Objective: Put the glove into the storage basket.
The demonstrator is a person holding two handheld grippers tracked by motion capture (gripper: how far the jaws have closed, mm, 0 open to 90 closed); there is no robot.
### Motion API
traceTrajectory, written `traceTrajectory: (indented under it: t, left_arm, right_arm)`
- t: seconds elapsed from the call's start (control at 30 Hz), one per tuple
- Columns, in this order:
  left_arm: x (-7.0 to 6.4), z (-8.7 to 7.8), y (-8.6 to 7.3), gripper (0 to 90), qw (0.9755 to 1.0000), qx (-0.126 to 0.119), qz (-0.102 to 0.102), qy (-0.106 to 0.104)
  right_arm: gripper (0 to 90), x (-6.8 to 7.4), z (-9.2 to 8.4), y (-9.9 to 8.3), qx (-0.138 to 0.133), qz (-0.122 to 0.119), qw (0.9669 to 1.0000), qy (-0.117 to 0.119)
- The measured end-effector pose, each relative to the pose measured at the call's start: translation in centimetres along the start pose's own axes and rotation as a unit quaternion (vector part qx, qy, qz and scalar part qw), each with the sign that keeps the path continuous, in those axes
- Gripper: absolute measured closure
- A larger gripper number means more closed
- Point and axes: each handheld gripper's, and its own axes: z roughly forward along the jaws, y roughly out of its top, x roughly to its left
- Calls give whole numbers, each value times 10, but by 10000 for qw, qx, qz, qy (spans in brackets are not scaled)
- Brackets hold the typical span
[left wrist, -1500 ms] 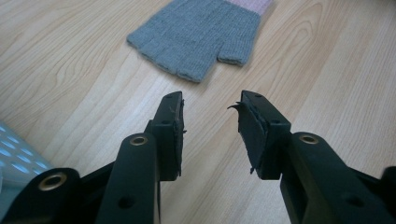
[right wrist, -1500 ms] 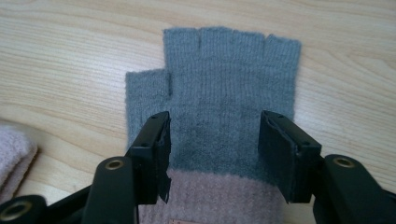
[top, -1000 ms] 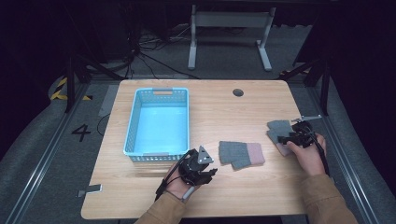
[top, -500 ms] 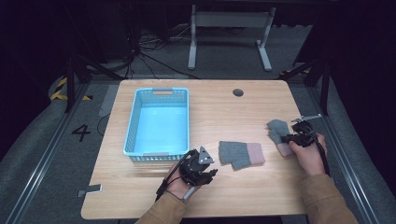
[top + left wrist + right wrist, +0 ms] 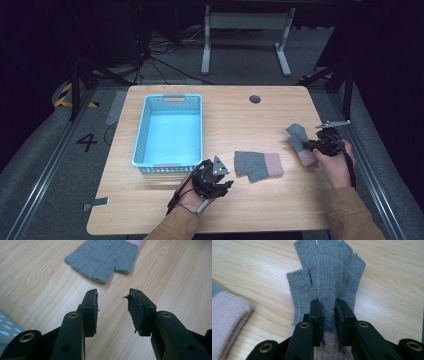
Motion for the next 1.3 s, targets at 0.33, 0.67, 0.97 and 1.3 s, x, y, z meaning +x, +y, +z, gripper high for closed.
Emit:
traceTrajectory:
  t: [0.33,0.67,0.97,1.3]
  left_arm:
    - [0,0,1,610,10000,-19,-58,-54]
    - [1,-1,1,616,9999,-30,-96,-60]
    - [1,0,1,616,9999,-6,-93,-74]
    - [-1,1,1,610,10000,12,-23,-53]
  right_arm:
    - [774,26,-19,15,-271,-617,9960,593]
    - [772,60,-28,25,-335,-1370,9824,1224]
    - [772,83,-28,28,-245,-1990,9666,1598]
    - [769,109,-21,28,-72,-2594,9442,2027]
